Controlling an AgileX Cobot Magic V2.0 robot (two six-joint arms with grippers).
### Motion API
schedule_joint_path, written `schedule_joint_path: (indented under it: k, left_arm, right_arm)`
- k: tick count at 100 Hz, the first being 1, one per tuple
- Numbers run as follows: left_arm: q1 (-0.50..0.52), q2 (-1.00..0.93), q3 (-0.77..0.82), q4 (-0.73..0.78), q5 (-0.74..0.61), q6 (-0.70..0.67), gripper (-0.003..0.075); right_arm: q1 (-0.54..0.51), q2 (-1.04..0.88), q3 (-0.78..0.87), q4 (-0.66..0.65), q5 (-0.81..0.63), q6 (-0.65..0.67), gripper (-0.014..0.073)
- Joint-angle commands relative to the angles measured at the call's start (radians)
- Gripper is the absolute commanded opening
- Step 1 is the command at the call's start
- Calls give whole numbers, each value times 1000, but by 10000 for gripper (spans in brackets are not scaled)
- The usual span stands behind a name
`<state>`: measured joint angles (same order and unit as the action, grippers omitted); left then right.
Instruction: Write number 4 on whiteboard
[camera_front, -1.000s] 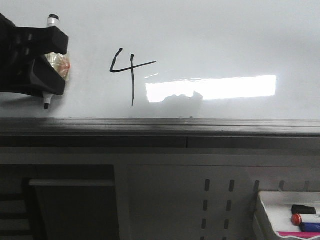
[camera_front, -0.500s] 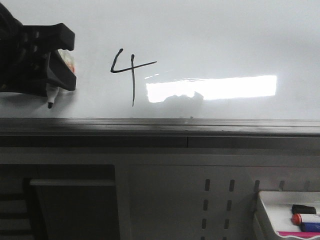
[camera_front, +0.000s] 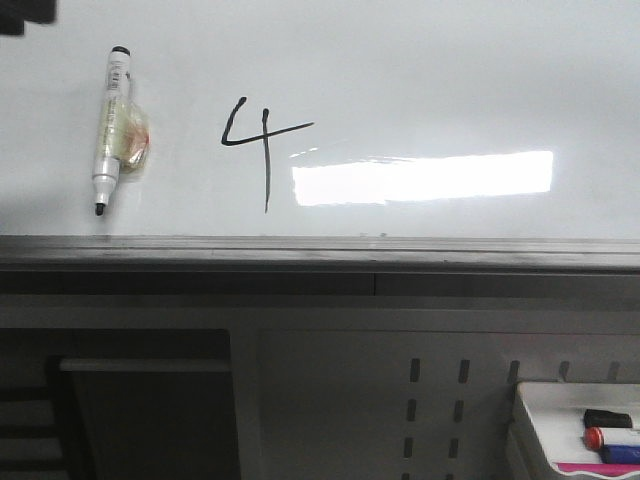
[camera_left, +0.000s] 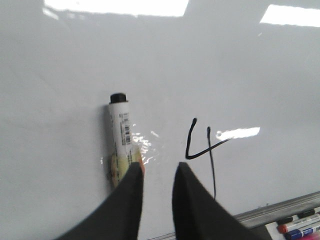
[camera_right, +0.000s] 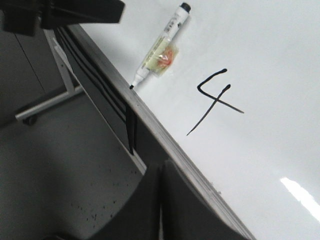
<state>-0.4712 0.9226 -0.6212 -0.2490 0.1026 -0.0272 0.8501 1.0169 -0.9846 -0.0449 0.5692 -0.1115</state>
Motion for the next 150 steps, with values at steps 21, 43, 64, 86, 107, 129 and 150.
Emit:
schedule_joint_path:
  k: [21, 43, 64, 86, 107, 129, 150]
  left_arm:
    - [0, -441, 174, 84, -65, 12, -20]
    - [0, -707, 346, 140, -65, 12, -20]
    - [0, -805, 418, 138, -65, 12, -20]
    - [0, -805, 452, 138, -66, 12, -20]
    - [0, -805, 458, 138, -64, 12, -20]
    - [3, -805, 458, 145, -64, 12, -20]
    - [166, -824, 462, 279, -64, 12, -20]
  right_arm:
    - [-7, -389, 363, -16, -437, 9, -63]
    - [-7, -669, 612, -18, -489, 9, -63]
    - [-7, -830, 717, -18, -476, 9, -64]
    - [-7, -854, 759, -18, -474, 9, -64]
    - [-7, -854, 760, -18, -472, 9, -64]
    - [-7, -854, 760, -18, -472, 9, -64]
    - [-7, -854, 760, -18, -472, 9, -64]
